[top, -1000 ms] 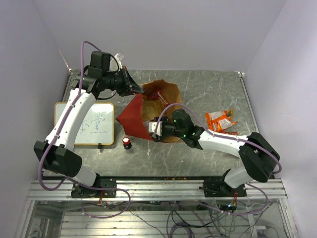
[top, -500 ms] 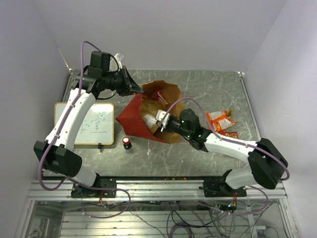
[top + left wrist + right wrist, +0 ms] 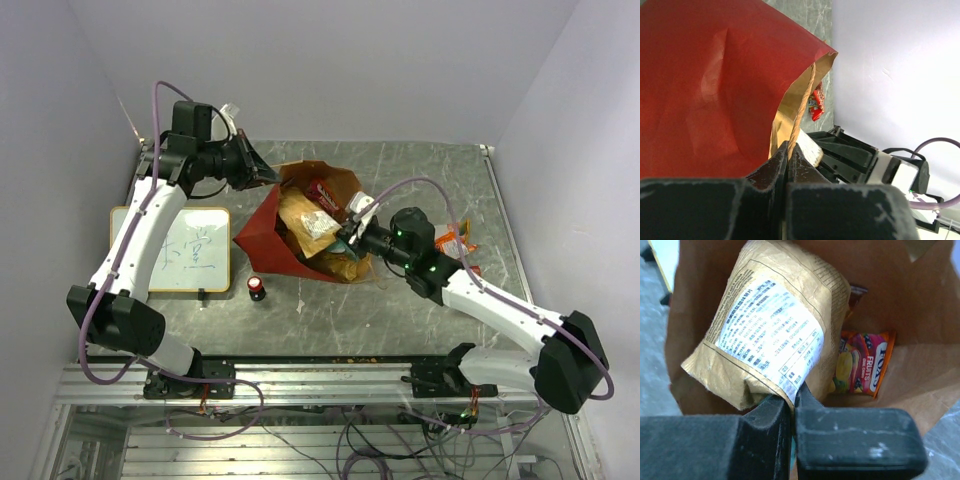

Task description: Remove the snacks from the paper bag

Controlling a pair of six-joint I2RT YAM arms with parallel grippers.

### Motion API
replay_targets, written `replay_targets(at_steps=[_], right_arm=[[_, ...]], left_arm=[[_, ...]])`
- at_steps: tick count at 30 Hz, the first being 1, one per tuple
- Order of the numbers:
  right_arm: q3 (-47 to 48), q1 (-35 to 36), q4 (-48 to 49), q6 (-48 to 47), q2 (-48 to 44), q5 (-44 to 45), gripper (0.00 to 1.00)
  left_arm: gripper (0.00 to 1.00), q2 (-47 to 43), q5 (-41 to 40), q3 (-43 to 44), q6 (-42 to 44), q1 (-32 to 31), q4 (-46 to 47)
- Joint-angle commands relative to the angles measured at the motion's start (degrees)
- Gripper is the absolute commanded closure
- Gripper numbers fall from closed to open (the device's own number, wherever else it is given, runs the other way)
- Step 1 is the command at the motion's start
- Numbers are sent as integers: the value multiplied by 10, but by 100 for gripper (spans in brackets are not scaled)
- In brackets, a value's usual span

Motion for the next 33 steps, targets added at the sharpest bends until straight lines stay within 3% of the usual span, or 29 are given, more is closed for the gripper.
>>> replay_targets(at_steps=[1, 8, 16, 18, 22, 29, 33], right_arm=[[48, -4, 18, 91, -34, -14, 100], [105, -4, -18, 149, -60, 28, 100], [243, -5, -230, 61, -86, 70, 100], [257, -5, -246, 41, -101, 79, 100], [285, -4, -241, 10, -115, 139, 100], [346, -14, -164, -91, -30, 386, 100], [375, -108, -143, -115, 39, 387, 100]], left_arm=[[93, 0, 30, 16, 5, 8, 17], [93, 4, 43, 9, 1, 13, 40], [93, 3, 41, -33, -44, 18, 111], [93, 2, 41, -42, -55, 18, 125], [93, 5, 32, -36, -41, 18, 104], [93, -6, 24, -45, -38, 18, 100], [93, -2, 23, -31, -29, 18, 77]])
